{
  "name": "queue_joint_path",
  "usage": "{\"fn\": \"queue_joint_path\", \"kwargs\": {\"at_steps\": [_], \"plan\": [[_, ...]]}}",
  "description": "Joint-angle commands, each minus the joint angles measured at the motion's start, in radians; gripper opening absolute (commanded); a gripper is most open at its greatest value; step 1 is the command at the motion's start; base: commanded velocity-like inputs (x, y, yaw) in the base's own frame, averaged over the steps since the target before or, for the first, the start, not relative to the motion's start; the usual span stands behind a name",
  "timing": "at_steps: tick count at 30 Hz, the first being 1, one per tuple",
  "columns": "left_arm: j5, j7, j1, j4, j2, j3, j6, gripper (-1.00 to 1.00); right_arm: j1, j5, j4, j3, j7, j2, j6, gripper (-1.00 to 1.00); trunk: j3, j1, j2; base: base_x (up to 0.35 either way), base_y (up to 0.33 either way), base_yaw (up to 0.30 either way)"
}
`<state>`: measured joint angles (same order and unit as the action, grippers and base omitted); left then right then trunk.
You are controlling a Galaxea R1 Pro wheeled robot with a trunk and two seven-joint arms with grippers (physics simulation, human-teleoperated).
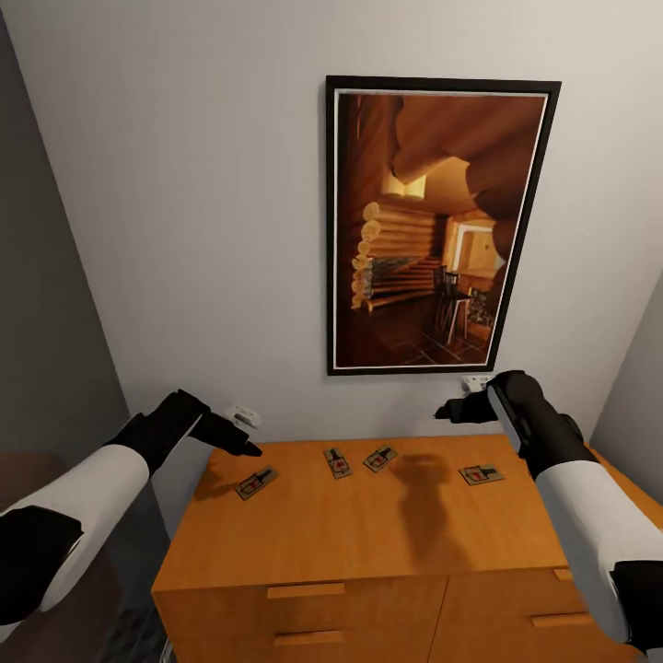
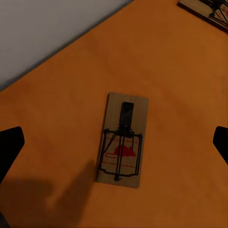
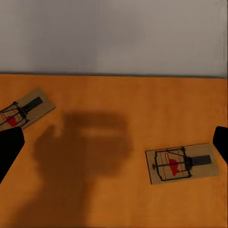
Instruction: Take the four mousetraps from the cabinet in the bathroom and place them on the bathroom floor. Make sure all four end up on the same floor surface, and ensure that at least two of them are either under or directly next to the same bathroom sink.
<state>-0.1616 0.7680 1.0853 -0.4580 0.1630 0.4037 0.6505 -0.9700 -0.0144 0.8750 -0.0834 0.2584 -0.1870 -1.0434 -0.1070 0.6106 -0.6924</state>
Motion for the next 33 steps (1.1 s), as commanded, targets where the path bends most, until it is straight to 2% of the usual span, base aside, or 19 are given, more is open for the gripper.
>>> {"fn": "queue_joint_path", "kwargs": {"at_steps": [1, 3, 4, 9, 13, 16, 18, 26, 33], "plan": [[-0.01, 0.008, 0.001, -0.002, 0.0, 0.001, 0.001, 1.0, -0.001, -0.001, 0.001, -0.003, 0.002, -0.007, -0.004, 1.0, -0.002, 0.0, -0.002, 0.0, 0.0, 0.0], [-0.011, 0.008, 0.001, -0.002, 0.0, 0.002, 0.001, 1.0, -0.001, -0.001, 0.001, -0.002, 0.002, -0.021, -0.004, 1.0, -0.002, 0.0, -0.002, 0.0, 0.0, 0.0], [-0.011, 0.008, 0.001, -0.002, 0.0, 0.002, 0.001, 1.0, -0.001, -0.001, 0.001, -0.002, 0.003, -0.045, -0.004, 1.0, -0.002, 0.0, -0.002, 0.0, 0.0, 0.0], [-0.011, 0.009, 0.0, -0.002, 0.0, 0.004, 0.001, 1.0, -0.002, -0.001, 0.001, -0.002, 0.003, -0.074, -0.004, 1.0, -0.002, 0.0, -0.002, 0.0, 0.0, 0.0], [-0.011, 0.011, 0.0, -0.002, -0.001, 0.008, 0.001, 1.0, -0.002, -0.001, 0.001, -0.002, 0.004, -0.102, -0.004, 1.0, -0.014, 0.016, -0.03, 0.0, 0.0, 0.0], [-0.01, 0.012, -0.001, -0.002, -0.001, 0.02, 0.001, 1.0, -0.002, -0.001, 0.0, -0.004, 0.005, -0.134, -0.004, 1.0, -0.024, 0.027, -0.051, 0.0, 0.0, 0.0], [-0.01, 0.012, -0.001, -0.002, -0.002, 0.023, 0.001, 1.0, -0.002, -0.001, -0.001, -0.007, 0.005, -0.144, -0.004, 1.0, -0.03, 0.035, -0.065, 0.0, 0.0, 0.0], [-0.01, 0.015, -0.001, -0.002, -0.002, 0.029, 0.003, 1.0, -0.003, 0.0, -0.032, -0.031, 0.007, -0.178, -0.004, 1.0, -0.03, 0.035, -0.065, 0.0, 0.0, 0.0], [-0.01, 0.018, -0.001, -0.002, -0.002, 0.03, 0.004, 1.0, -0.003, 0.0, -0.057, -0.036, 0.007, -0.183, -0.004, 1.0, -0.03, 0.035, -0.065, 0.0, 0.0, 0.0]]}}
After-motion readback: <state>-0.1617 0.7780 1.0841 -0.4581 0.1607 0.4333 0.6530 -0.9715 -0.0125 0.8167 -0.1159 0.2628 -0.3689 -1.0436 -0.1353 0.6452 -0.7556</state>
